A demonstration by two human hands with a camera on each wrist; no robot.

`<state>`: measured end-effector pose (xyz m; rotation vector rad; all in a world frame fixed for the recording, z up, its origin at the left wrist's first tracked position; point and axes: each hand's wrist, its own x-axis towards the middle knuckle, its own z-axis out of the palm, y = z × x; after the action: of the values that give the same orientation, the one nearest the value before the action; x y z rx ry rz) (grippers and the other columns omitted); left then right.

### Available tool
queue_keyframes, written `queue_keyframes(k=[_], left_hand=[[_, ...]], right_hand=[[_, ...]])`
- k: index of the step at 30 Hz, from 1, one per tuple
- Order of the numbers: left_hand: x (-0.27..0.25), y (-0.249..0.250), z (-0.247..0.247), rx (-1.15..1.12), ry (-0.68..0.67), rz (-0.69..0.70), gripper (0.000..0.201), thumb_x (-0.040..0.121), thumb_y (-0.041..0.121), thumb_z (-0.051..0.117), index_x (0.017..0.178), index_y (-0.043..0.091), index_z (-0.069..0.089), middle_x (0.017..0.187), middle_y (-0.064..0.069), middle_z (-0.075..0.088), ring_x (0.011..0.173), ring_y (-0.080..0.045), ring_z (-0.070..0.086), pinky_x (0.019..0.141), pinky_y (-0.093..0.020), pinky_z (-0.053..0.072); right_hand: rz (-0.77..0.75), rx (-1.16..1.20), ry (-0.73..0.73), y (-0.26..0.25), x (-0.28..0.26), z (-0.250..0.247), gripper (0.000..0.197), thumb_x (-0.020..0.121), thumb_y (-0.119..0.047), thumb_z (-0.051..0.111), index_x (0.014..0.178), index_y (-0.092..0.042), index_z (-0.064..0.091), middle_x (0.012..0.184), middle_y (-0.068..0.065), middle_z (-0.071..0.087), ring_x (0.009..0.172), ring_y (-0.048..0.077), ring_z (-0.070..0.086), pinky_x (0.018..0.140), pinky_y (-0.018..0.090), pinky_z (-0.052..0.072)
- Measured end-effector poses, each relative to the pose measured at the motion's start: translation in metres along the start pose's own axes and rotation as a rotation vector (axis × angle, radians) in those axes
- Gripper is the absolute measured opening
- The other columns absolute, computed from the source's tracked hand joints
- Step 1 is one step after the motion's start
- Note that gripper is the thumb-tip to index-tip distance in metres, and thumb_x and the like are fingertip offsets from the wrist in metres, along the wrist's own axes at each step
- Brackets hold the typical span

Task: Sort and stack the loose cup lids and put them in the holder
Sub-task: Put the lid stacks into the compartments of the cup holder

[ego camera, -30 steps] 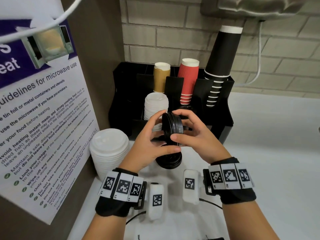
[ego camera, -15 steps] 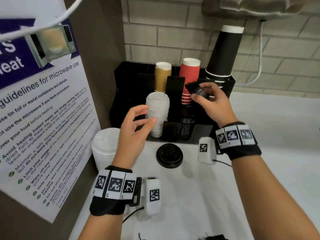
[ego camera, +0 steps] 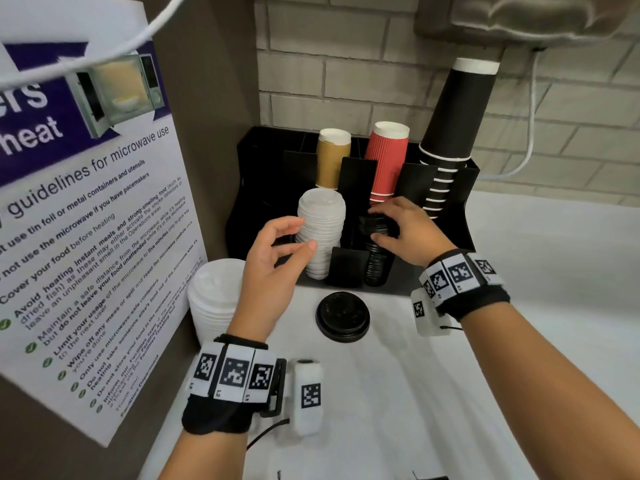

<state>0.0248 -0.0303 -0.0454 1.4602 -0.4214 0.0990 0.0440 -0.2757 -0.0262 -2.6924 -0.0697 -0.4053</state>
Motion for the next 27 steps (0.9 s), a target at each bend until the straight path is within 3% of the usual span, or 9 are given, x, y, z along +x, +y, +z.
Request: queue_keyframes(k=[5, 11, 16, 20, 21, 23, 27], left_hand=[[-0.001, 0.001, 0.002, 0.003, -0.002, 0.003, 0.028, 0.090, 0.012, 0.065, 0.110, 0.030, 0.060, 0.121, 0.006, 0.058, 0.091, 0.000, 0.064, 0.095, -0.037, 0.053], [0.000, 0.001, 0.001, 0.008, -0.004, 0.013, 0.027, 0.090, 0.012, 0.065, 0.108, 0.032, 0.060, 0.121, 0.006, 0.058, 0.092, -0.001, 0.064, 0.095, -0.037, 0.053], [0.000, 0.000, 0.001, 0.014, -0.006, 0.018, 0.027, 0.090, 0.012, 0.065, 0.108, 0.033, 0.060, 0.120, 0.006, 0.058, 0.092, 0.000, 0.064, 0.095, -0.037, 0.054], [0.000, 0.000, 0.001, 0.003, 0.003, 0.024, 0.025, 0.088, 0.019, 0.067, 0.107, 0.034, 0.061, 0.119, 0.008, 0.059, 0.093, -0.001, 0.064, 0.094, -0.037, 0.054], [0.000, 0.000, 0.001, 0.002, 0.006, 0.023, 0.025, 0.086, 0.022, 0.067, 0.107, 0.035, 0.061, 0.119, 0.008, 0.059, 0.094, -0.002, 0.064, 0.094, -0.036, 0.054], [0.000, -0.001, 0.001, 0.005, 0.006, 0.020, 0.025, 0.087, 0.021, 0.066, 0.107, 0.035, 0.061, 0.118, 0.008, 0.059, 0.094, -0.002, 0.064, 0.094, -0.037, 0.053], [0.000, -0.003, 0.003, 0.010, -0.003, 0.025, 0.026, 0.090, 0.015, 0.065, 0.107, 0.033, 0.062, 0.118, 0.008, 0.060, 0.093, -0.001, 0.064, 0.092, -0.035, 0.053]], right_hand=[[0.062, -0.185, 0.014, 0.005, -0.012, 0.015, 0.056, 0.083, -0.028, 0.070, 0.135, -0.021, 0.050, 0.134, 0.004, 0.046, 0.127, 0.026, 0.041, 0.107, 0.046, 0.033], [0.072, -0.305, 0.092, 0.003, -0.021, 0.029, 0.059, 0.086, -0.027, 0.066, 0.141, -0.020, 0.045, 0.136, 0.007, 0.048, 0.127, 0.028, 0.042, 0.101, 0.040, 0.035], [0.083, -0.370, 0.083, -0.008, -0.027, 0.026, 0.061, 0.088, -0.028, 0.062, 0.144, -0.018, 0.040, 0.141, 0.008, 0.046, 0.132, 0.028, 0.039, 0.109, 0.043, 0.031], [-0.047, -0.261, 0.274, -0.038, -0.038, 0.021, 0.040, 0.081, -0.023, 0.065, 0.120, -0.017, 0.060, 0.114, 0.007, 0.057, 0.106, 0.028, 0.052, 0.085, 0.041, 0.044], [-0.092, -0.218, 0.219, -0.046, -0.039, 0.021, 0.033, 0.082, -0.023, 0.064, 0.113, -0.015, 0.062, 0.107, 0.006, 0.058, 0.099, 0.027, 0.054, 0.081, 0.040, 0.047], [-0.114, -0.181, -0.045, -0.057, -0.039, 0.024, 0.029, 0.086, -0.028, 0.060, 0.112, -0.017, 0.064, 0.103, 0.005, 0.060, 0.096, 0.025, 0.058, 0.078, 0.040, 0.050], [0.014, -0.327, -0.582, -0.067, -0.040, 0.040, 0.059, 0.087, -0.055, 0.055, 0.139, -0.028, 0.045, 0.127, 0.008, 0.056, 0.112, 0.028, 0.056, 0.089, 0.035, 0.049]])
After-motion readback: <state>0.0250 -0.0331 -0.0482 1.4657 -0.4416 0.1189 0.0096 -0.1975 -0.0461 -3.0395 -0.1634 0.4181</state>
